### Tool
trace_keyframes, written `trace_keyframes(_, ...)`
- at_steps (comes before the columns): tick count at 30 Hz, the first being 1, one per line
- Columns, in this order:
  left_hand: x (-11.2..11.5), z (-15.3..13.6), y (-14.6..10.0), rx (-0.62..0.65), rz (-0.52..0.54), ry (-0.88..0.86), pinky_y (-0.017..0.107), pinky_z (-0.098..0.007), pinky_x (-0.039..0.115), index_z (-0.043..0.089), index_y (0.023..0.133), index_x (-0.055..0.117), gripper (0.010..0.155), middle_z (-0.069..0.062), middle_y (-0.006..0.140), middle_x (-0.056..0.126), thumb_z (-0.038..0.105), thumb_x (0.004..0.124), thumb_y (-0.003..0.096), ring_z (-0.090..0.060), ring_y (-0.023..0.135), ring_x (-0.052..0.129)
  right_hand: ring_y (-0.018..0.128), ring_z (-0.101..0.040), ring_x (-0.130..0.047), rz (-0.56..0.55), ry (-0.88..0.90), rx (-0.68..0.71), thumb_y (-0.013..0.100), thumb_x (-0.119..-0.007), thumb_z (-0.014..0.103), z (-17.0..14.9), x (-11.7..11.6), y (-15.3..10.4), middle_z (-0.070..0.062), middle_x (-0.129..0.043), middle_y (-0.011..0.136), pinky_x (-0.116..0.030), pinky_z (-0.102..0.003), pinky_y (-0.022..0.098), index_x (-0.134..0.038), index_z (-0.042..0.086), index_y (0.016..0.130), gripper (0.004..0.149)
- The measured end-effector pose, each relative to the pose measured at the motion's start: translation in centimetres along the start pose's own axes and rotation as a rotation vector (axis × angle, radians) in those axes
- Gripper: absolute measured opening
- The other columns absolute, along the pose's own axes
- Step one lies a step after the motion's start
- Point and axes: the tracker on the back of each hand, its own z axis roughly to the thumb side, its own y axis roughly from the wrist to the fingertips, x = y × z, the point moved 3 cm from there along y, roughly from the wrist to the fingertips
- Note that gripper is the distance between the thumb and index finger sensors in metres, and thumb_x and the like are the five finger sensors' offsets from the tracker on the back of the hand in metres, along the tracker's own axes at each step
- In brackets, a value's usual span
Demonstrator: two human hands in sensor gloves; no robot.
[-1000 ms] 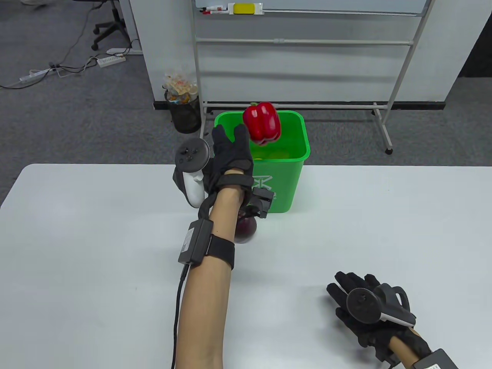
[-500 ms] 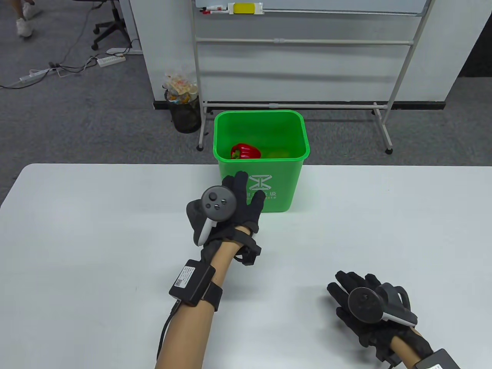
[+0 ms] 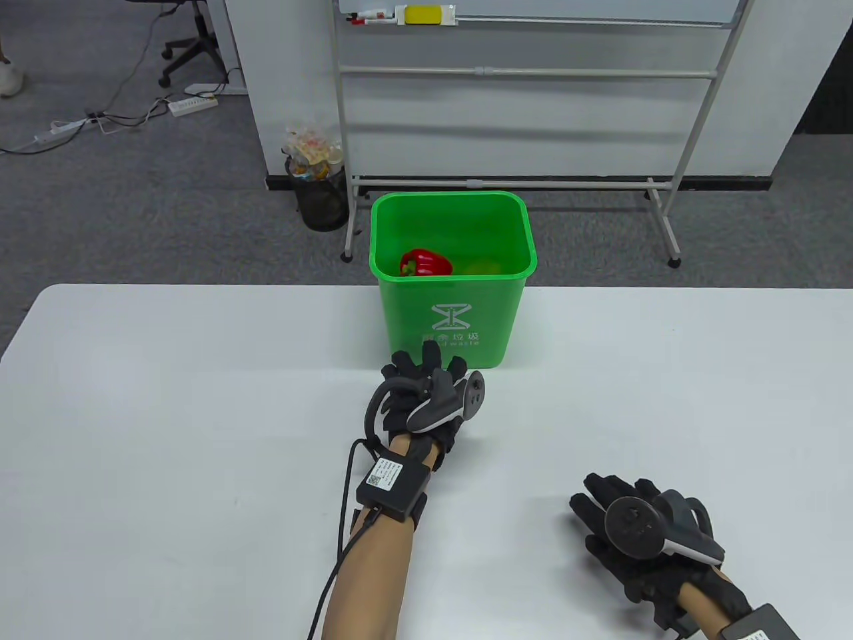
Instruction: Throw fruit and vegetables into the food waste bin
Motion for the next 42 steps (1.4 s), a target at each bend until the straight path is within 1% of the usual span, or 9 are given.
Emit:
trace_keyframes(5, 2.2, -0.3, 0.9, -0.013, -0.057, -0.023, 0.066, -0.077, 0.058, 0.036, 0.105, 0.037, 0.087, -0.019, 0.115, 0.017, 0.056, 0.087, 0.0366, -0.07, 0.095, 0.058, 0.109, -0.042, -0.052, 0.001, -0.005, 0.006, 0.044, -0.072, 0.044, 0.0, -0.1, 0.1, -0.011, -0.041, 0.114, -0.038, -0.073, 0.074, -0.056, 0.022, 0.105, 0.068)
trace_keyframes(20, 2.1, -2.4, -0.5, 0.034, 0.059, -0.28, 0.055, -0.064, 0.076, 0.033, 0.099, 0.044, 0.096, -0.023, 0.11, 0.038, 0.049, 0.105, 0.0265, -0.061, 0.076, 0.081, 0.109, -0.042, -0.052, -0.003, -0.018, 0.015, 0.044, -0.072, 0.044, 0.4, -0.1, 0.1, -0.011, -0.041, 0.114, -0.038, -0.073, 0.074, -0.057, 0.022, 0.105, 0.067)
trace_keyframes(25, 2.5, -2.6, -3.3, 0.154, -0.026, -0.715, 0.052, -0.062, 0.08, 0.029, 0.102, 0.041, 0.095, -0.026, 0.109, 0.042, 0.057, 0.097, 0.0307, -0.058, 0.073, 0.087, 0.109, -0.042, -0.053, 0.002, -0.027, 0.019, 0.044, -0.072, 0.044, 0.4, -0.3, 0.1, -0.011, -0.042, 0.114, -0.039, -0.073, 0.074, -0.057, 0.022, 0.105, 0.067)
trace_keyframes(30, 5.2, -0.4, -6.8, 0.378, -0.326, -1.464, 0.045, -0.054, 0.087, 0.022, 0.104, 0.038, 0.094, -0.031, 0.103, 0.054, 0.073, 0.08, 0.0372, -0.047, 0.065, 0.097, 0.109, -0.042, -0.053, 0.014, -0.028, 0.021, 0.044, -0.072, 0.044, 0.6, -0.6, 0.1, -0.011, -0.042, 0.114, -0.039, -0.073, 0.074, -0.057, 0.022, 0.105, 0.067)
trace_keyframes(34, 5.6, 3.4, -10.6, 0.589, -0.515, -1.824, 0.041, -0.049, 0.09, 0.019, 0.104, 0.042, 0.094, -0.032, 0.1, 0.061, 0.079, 0.073, 0.039, -0.041, 0.06, 0.102, 0.108, -0.042, -0.054, 0.021, -0.034, 0.024, 0.044, -0.072, 0.044, 0.9, -0.8, 0.2, -0.011, -0.043, 0.114, -0.039, -0.072, 0.074, -0.058, 0.022, 0.105, 0.067)
trace_keyframes(37, 2.4, 5.5, -12.5, 0.766, -0.604, -1.951, 0.043, -0.048, 0.09, 0.019, 0.106, 0.039, 0.094, -0.032, 0.102, 0.058, 0.079, 0.072, 0.0414, -0.04, 0.063, 0.1, 0.108, -0.042, -0.054, 0.022, -0.037, 0.028, 0.044, -0.072, 0.044, 1.1, -0.8, 0.2, -0.011, -0.043, 0.114, -0.039, -0.073, 0.074, -0.058, 0.022, 0.105, 0.067)
trace_keyframes(38, -0.7, 5.6, -12.5, 0.837, -0.588, -2.008, 0.044, -0.05, 0.088, 0.019, 0.107, 0.038, 0.095, -0.032, 0.103, 0.058, 0.078, 0.073, 0.0417, -0.042, 0.064, 0.099, 0.108, -0.042, -0.054, 0.022, -0.036, 0.03, 0.044, -0.072, 0.044, 1.2, -0.8, 0.2, -0.012, -0.043, 0.114, -0.039, -0.073, 0.074, -0.058, 0.022, 0.105, 0.067)
trace_keyframes(40, -7.5, 4.0, -10.8, 0.933, -0.415, -2.063, 0.046, -0.049, 0.087, 0.02, 0.107, 0.036, 0.095, -0.03, 0.104, 0.055, 0.078, 0.072, 0.0418, -0.042, 0.066, 0.098, 0.108, -0.042, -0.054, 0.023, -0.035, 0.032, 0.044, -0.072, 0.045, 1.3, -0.8, 0.2, -0.012, -0.043, 0.114, -0.039, -0.073, 0.074, -0.058, 0.022, 0.105, 0.067)
trace_keyframes(42, -14.3, 0.6, -7.8, 0.864, -0.167, -2.097, 0.049, -0.047, 0.087, 0.021, 0.107, 0.031, 0.094, -0.029, 0.106, 0.051, 0.079, 0.068, 0.0429, -0.038, 0.07, 0.096, 0.108, -0.042, -0.054, 0.024, -0.037, 0.033, 0.044, -0.071, 0.045, 1.4, -0.9, 0.2, -0.012, -0.043, 0.114, -0.039, -0.073, 0.074, -0.058, 0.022, 0.105, 0.067)
